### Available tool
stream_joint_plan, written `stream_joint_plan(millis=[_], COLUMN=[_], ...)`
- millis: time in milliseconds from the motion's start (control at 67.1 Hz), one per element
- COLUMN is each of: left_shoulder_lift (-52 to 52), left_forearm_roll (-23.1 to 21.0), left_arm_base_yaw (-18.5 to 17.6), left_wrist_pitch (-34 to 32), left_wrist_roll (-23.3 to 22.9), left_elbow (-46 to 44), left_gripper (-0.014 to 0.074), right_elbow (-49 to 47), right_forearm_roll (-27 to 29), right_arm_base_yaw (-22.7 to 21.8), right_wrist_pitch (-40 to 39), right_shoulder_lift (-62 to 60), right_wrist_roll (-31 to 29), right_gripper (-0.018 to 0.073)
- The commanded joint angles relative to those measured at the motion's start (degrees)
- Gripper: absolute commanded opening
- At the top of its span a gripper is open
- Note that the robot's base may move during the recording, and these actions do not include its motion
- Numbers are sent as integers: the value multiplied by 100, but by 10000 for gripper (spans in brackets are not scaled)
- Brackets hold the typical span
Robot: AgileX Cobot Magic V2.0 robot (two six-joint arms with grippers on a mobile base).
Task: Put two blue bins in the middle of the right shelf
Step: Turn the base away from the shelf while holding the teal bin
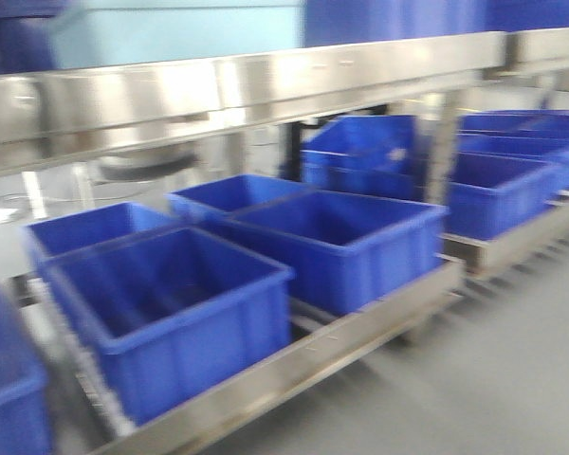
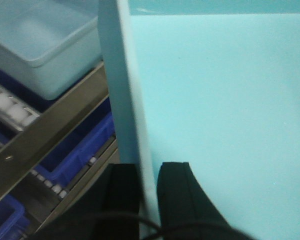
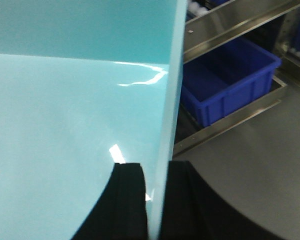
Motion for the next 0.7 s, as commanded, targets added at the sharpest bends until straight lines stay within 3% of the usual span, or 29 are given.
stream_joint_plan(millis=[0, 685], left_shoulder_lift=[-97, -97], left_forearm_roll=[-275, -275], left_arm_base_yaw=[0, 0], left_wrist_pitch=[-105, -105], left_wrist_roll=[85, 85], left_elbow=[-88, -88], left_gripper=[-111, -111], right_elbow=[-73, -73], right_forearm_roll=[-70, -70], right_arm_base_yaw=[-20, -20], right_wrist_pitch=[-291, -291], right_shoulder_lift=[-60, -60], right_wrist_roll=[-91, -91], right_gripper=[-153, -153])
